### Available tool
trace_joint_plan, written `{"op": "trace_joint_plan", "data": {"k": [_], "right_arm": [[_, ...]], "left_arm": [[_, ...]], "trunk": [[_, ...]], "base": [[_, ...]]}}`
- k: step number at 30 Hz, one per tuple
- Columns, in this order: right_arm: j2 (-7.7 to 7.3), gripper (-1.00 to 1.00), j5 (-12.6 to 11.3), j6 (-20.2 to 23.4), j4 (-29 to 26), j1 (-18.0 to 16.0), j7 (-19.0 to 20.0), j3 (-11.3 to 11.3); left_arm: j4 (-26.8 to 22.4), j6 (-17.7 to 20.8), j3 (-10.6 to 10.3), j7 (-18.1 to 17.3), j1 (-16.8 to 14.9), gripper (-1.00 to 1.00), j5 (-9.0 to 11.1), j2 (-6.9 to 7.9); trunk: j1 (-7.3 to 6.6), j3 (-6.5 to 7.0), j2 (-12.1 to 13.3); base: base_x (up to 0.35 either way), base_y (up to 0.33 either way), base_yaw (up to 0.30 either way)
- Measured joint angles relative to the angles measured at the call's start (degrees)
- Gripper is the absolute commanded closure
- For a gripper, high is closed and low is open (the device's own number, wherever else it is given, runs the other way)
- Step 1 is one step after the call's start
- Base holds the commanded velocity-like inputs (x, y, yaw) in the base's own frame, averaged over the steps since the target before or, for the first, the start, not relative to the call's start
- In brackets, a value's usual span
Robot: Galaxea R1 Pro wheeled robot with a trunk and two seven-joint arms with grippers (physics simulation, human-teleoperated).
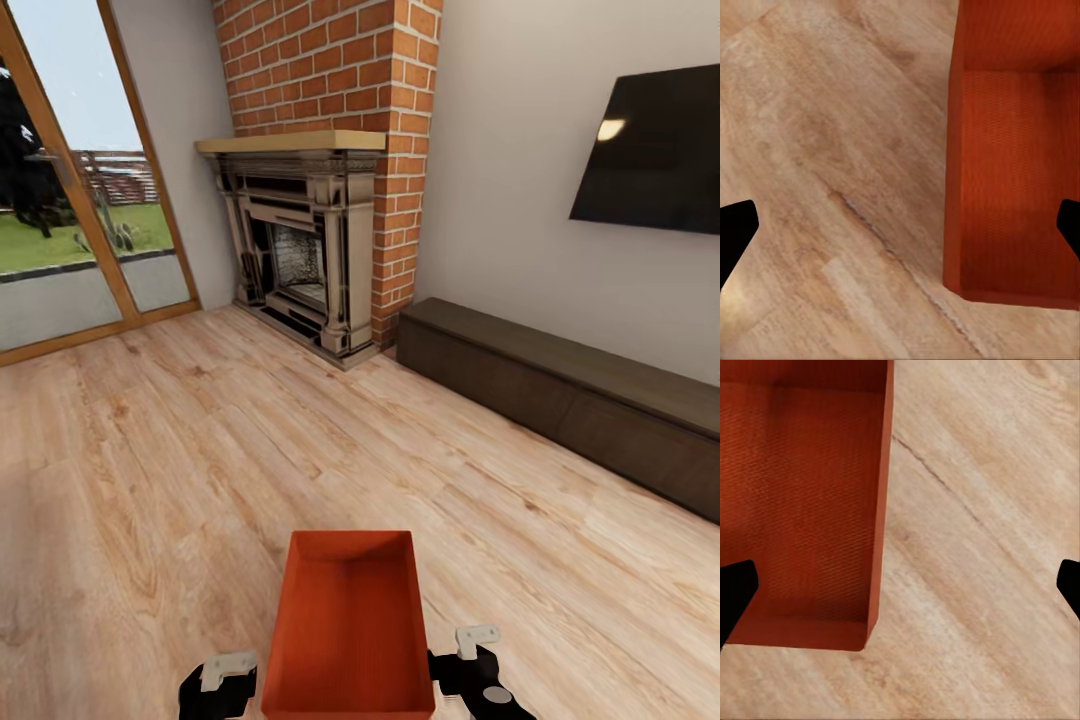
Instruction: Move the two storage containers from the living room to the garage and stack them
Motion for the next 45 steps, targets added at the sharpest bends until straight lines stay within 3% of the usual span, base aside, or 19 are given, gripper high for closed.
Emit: {"op": "trace_joint_plan", "data": {"k": [45], "right_arm": [[0.00, -1.00, 0.1, 0.0, 0.2, 0.0, -0.2, 0.0]], "left_arm": [[0.1, 0.0, 0.1, 0.0, 0.0, -1.00, 0.0, 0.06]], "trunk": [[0.02, 0.00, 0.0]], "base": [[0.042, 0.004, 0.000]]}}
